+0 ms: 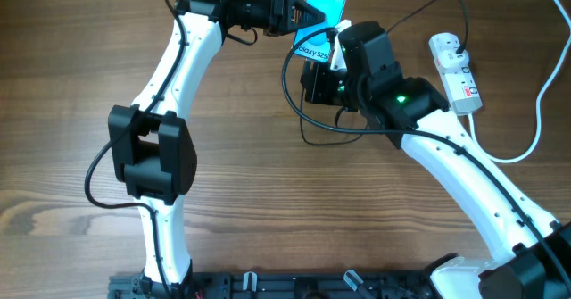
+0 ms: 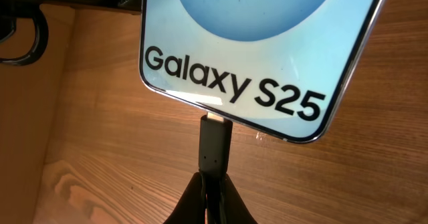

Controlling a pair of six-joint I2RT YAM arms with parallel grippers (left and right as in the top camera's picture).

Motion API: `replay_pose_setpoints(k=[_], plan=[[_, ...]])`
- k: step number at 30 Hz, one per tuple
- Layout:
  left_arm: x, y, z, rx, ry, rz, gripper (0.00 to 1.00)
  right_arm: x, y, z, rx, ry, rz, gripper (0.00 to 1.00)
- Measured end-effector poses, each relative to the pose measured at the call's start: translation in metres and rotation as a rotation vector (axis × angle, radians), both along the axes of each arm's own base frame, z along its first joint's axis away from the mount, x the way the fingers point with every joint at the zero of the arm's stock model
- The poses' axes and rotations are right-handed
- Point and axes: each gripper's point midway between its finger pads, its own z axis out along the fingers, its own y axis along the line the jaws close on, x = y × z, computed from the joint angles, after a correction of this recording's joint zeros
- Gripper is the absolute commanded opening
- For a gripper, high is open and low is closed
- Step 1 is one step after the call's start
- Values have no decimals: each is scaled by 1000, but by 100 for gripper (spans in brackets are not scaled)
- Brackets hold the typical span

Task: Plug charger to phone and switch on socket

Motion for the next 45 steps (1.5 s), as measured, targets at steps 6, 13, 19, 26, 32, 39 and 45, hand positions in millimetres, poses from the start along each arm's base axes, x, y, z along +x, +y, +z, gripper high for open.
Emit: replay_pose_setpoints(k=[6,13,19,26,32,39,45], plan=[[-3,1,-1,3,-37,-14,4,-2,1,-1,30,23,22,4],[-6,2,2,5,-50,-18,4,0,4,1,56,9,36,4],[-5,3,3,6,-50,-15,4,2,4,1,58,3,35,4],[-5,4,3,14,-57,-13,4,2,5,1,59,1,35,4],[-5,5,-1,36,-65,-4,4,3,5,-2,54,5,38,4],[-5,5,-1,41,-62,-3,4,3,5,-2,33,-18,65,4],[-6,6,-1,46,-69,-5,4,3,4,-2,11,-42,93,4]])
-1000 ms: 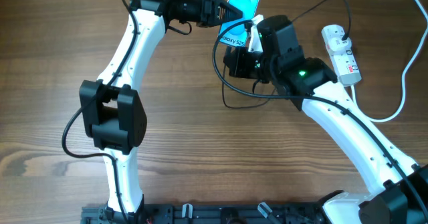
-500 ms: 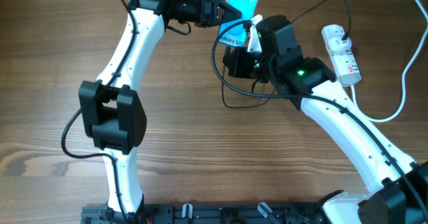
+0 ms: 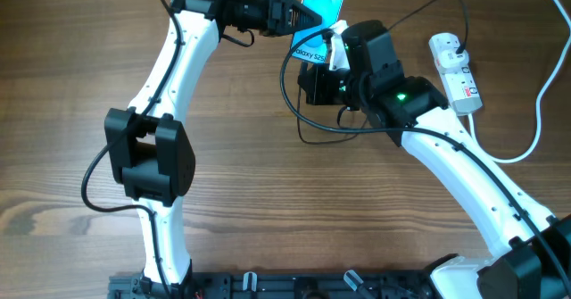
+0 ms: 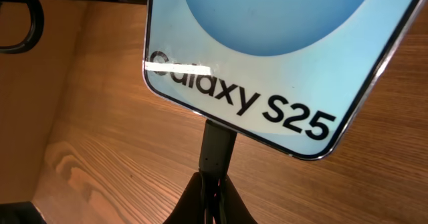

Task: Plug charger to phone and switch on socket

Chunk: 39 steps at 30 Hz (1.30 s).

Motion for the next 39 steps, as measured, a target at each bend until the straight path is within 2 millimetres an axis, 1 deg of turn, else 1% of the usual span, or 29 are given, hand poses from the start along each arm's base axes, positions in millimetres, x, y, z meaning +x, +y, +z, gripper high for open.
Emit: replay_pose_setpoints(k=[8,9,11,12,13,15,19,21,23,24,25,27,28,29,31,32,35,37,39], plan=[[-2,3,4,1,-25,-4,4,0,0,1,2,-6,3,4],[-2,3,4,2,-25,-4,4,0,0,2,3,-7,3,6],[-1,4,4,1,-26,-2,4,1,1,2,5,-8,1,24],[-2,4,4,4,-22,-3,4,5,0,5,5,-31,-9,30],[-5,4,1,9,2,-4,4,11,-4,11,8,-57,-25,32],[-4,4,0,13,-4,-1,4,12,-12,15,8,-58,-47,41],[-3,6,0,14,-3,4,4,10,-10,18,19,-61,-38,47],[-1,9,-1,15,2,11,4,11,-10,20,29,-64,-32,52],[-2,14,-4,18,33,18,4,19,-17,28,36,-90,-54,54],[-1,16,-6,23,46,27,4,22,-22,29,35,-93,-68,56],[1,18,-8,31,58,40,4,22,-28,28,28,-80,-82,63],[8,25,-14,68,102,92,4,18,-31,24,16,-54,-86,68],[11,30,-22,105,140,132,4,15,-32,20,9,-32,-89,72],[13,36,-33,162,192,180,4,13,-35,16,4,-5,-100,76],[12,47,-54,268,274,252,4,11,-44,9,-8,34,-124,80],[10,53,-66,329,307,285,4,11,-52,6,-17,53,-144,81],[5,58,-96,425,350,324,4,11,-79,-6,-49,116,-211,84],[-6,62,-128,489,398,332,4,9,-98,-13,-70,162,-257,85],[-10,62,-149,504,418,345,4,6,-108,-18,-84,192,-278,86]])
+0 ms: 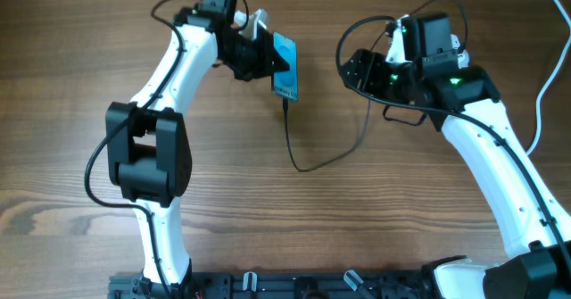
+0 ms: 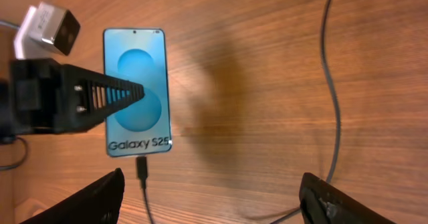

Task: Plug charger to phone and switch on socket

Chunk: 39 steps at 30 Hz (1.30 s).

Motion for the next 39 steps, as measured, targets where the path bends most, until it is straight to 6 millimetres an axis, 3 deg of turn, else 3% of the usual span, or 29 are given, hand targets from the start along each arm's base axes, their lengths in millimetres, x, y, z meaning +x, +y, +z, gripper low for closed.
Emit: replay_pose_setpoints(k=[3,5,11,15,25,39], plan=[[-3,0,-24,3,20,21,4,-1,-2,-2,-10,5,3,89],[-1,-4,-29,-7,7,18,4,-2,-2,-2,-12,7,5,89],[-2,-34,-38,-29,-21,-28,4,-10,-4,-8,-23,46,7,90],[-11,-50,-63,-10,14,-57,4,-11,-5,-8,-25,54,7,91],[-7,-43,-79,40,16,-35,4,-13,-5,-10,-29,62,10,91],[-7,-40,-89,62,25,-29,13,-15,-5,-11,-31,69,10,91]])
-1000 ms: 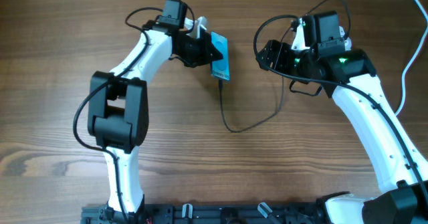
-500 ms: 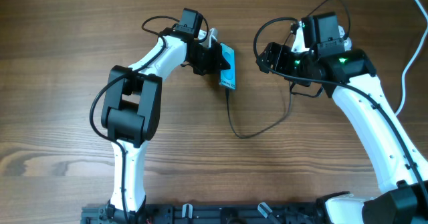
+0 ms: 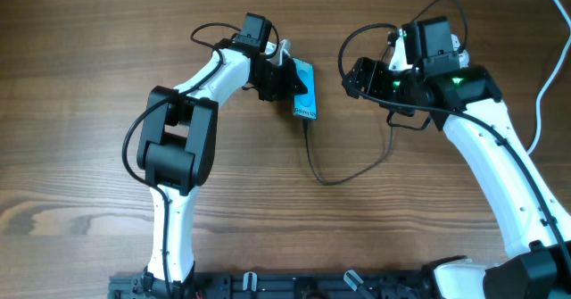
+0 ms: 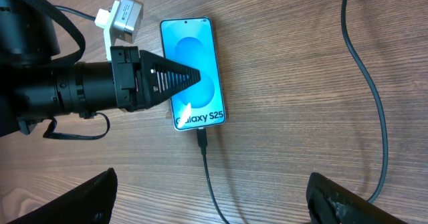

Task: Plug charger to phone and switch on socket
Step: 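Lower the phone flat onto the table with the left gripper and release, then move the right gripper over the white power strip's rocker switch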

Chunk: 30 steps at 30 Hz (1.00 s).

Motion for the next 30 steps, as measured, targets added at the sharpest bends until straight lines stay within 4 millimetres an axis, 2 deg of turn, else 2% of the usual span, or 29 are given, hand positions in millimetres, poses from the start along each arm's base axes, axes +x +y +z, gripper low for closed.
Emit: replay_pose_setpoints(k=[8,9,17,20,28,30], plan=[[0,4,-4,31,6,11,17,-1,0,-1,-1,4,0,91],[-1,5,-4,35,7,12,24,-1,0,-1,-1,4,0,91],[2,14,-9,101,-1,34,32,-6,-1,-4,-7,27,0,91],[5,16,-7,120,-12,40,40,-7,-2,-4,-8,34,0,92],[6,23,-7,162,-18,54,40,-10,-3,-6,-16,47,6,96],[4,33,-6,197,-4,69,47,-13,-7,-9,-43,56,8,97]])
